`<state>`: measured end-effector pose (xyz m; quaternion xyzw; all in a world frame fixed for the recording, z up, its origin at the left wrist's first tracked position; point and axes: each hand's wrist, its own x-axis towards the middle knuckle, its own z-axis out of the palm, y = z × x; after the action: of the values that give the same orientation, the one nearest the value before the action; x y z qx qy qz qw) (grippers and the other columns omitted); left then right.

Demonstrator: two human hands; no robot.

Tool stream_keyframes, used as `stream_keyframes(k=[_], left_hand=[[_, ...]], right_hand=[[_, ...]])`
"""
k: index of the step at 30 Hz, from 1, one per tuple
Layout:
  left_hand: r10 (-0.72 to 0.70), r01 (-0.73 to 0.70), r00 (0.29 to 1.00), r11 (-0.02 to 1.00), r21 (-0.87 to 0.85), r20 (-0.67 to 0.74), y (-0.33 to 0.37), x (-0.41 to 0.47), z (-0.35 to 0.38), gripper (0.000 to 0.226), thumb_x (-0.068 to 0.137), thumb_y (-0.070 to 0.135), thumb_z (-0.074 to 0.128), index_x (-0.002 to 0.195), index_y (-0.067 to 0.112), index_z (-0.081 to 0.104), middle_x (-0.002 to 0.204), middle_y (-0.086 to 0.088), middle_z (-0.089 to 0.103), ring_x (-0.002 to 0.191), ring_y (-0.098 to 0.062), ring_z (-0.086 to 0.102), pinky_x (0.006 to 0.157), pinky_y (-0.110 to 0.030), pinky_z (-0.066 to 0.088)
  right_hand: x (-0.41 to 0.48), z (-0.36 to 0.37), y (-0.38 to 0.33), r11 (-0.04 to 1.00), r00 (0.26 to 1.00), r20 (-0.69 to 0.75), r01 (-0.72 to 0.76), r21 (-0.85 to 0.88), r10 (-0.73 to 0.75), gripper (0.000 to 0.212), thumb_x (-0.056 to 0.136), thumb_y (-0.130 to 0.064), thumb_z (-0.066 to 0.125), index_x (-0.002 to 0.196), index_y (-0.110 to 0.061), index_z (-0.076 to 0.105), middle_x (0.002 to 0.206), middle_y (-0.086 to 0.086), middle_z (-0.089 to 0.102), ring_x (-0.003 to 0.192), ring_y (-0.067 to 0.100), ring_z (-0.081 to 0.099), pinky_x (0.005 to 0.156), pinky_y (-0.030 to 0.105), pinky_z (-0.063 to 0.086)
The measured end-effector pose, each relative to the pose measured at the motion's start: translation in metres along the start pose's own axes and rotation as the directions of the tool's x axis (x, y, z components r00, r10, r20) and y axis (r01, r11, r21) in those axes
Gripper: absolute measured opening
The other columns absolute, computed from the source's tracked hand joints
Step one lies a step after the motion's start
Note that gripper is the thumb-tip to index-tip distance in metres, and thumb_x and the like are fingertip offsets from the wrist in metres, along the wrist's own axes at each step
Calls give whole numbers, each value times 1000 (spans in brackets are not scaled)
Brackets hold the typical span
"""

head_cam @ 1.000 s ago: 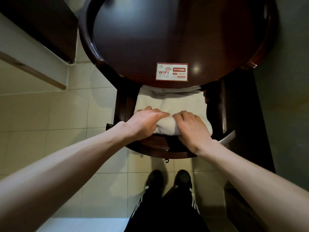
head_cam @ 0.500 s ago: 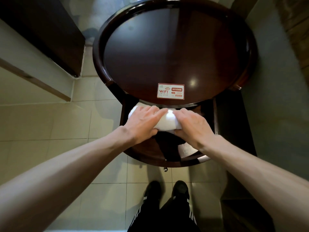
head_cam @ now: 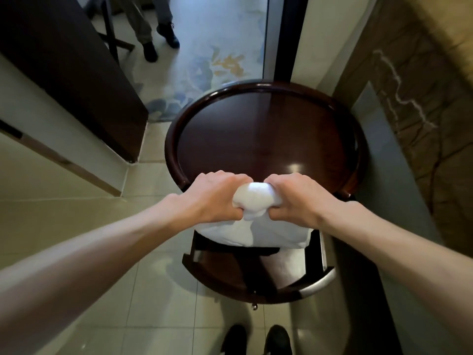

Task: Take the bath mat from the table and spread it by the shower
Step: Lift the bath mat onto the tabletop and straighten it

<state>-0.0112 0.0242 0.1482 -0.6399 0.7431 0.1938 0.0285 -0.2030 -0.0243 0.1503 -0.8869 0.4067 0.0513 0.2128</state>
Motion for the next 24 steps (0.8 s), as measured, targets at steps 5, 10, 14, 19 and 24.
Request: stream_keyframes(k=[5, 10, 14, 19, 24], left_hand=[[-2, 1, 998, 1000, -5, -68, -2, 26, -53, 52, 63, 38, 63, 114, 42, 53, 94, 13, 63, 86, -18, 58, 69, -36, 48], [10, -10, 987, 1000, -2, -158, -8, 61, -83, 54, 71, 35, 64, 124, 38, 50, 106, 7, 58, 103, -20, 54, 82, -38, 45], [46, -27, 948, 997, 67, -315, -11, 87, -92, 56, 75, 31, 66, 129, 27, 49, 111, -2, 56, 107, -27, 50, 90, -43, 40], [54, -13, 937, 993, 118, -346, -13, 104, -53, 55, 78, 27, 66, 129, 18, 47, 122, -4, 52, 110, -28, 47, 92, -39, 34], [83, -52, 981, 983, 176, -173, -12, 97, 11, 55, 78, 26, 68, 127, 17, 43, 135, -3, 48, 122, -23, 47, 96, -38, 35]], right_hand=[[20, -53, 3, 999, 998, -65, -18, 27, 20, 36, 67, -31, 66, 100, -21, 56, 86, 1, 65, 80, 28, 60, 69, 41, 51], [49, -88, 15, 999, 987, -160, -32, -9, 30, 41, 71, -32, 70, 107, -21, 55, 96, 3, 64, 88, 28, 60, 72, 40, 51], [73, -101, 27, 991, 952, -305, -24, -129, -17, 44, 73, -31, 68, 112, -19, 52, 103, 3, 59, 94, 27, 58, 75, 40, 50], [90, -65, 40, 960, 944, -329, -59, -272, -35, 50, 74, -26, 66, 120, -12, 50, 110, 8, 56, 99, 29, 54, 86, 39, 41], [77, 5, 48, 964, 977, -213, -49, -263, -8, 40, 77, -21, 59, 115, -16, 48, 109, 3, 55, 100, 26, 53, 86, 33, 35]])
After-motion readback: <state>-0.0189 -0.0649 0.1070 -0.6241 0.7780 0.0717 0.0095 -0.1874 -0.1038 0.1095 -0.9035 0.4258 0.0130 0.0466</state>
